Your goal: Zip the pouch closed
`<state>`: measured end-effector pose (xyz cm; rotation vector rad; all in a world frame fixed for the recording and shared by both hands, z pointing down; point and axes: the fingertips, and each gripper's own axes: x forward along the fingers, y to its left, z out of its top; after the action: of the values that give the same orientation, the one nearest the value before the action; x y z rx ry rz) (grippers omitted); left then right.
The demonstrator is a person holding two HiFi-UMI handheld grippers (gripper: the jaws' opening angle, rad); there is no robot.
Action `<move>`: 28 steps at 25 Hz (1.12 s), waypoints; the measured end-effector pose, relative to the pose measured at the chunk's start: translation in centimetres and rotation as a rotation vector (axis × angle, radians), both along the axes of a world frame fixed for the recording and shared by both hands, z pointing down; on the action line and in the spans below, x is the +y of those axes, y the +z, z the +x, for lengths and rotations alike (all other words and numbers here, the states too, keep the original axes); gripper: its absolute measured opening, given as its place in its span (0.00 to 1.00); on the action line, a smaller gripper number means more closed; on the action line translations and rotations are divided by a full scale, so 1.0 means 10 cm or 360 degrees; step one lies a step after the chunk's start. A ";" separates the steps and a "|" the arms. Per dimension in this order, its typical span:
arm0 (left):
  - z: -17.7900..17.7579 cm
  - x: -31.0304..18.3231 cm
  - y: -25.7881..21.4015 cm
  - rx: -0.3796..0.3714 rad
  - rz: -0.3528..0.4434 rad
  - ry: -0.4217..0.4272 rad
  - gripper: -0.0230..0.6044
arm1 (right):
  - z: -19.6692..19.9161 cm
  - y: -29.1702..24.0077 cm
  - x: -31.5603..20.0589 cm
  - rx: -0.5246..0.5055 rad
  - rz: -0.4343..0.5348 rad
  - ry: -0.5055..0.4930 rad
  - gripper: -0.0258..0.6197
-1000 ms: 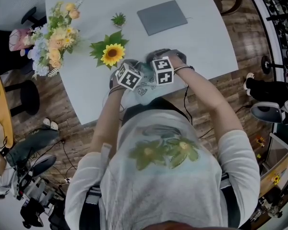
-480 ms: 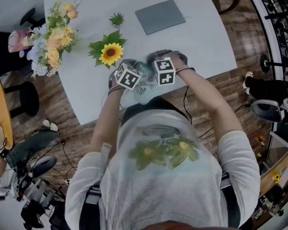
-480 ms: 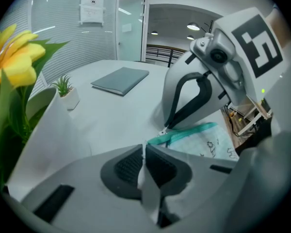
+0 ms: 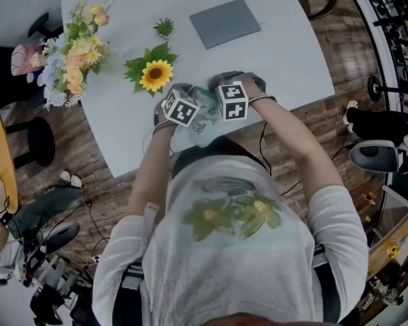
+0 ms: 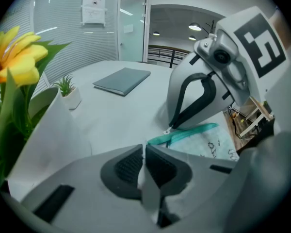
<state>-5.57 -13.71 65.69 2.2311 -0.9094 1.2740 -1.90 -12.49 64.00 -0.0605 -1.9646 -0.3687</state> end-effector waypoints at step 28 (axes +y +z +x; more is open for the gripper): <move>-0.01 0.00 0.03 -0.0019 -0.0003 -0.0036 0.08 | 0.13 -0.01 0.10 0.0010 0.0014 0.0041 0.07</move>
<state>-5.66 -13.72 65.97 2.2079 -0.9347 1.2789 -0.64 -11.45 63.85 -0.0307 -1.9554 -0.3596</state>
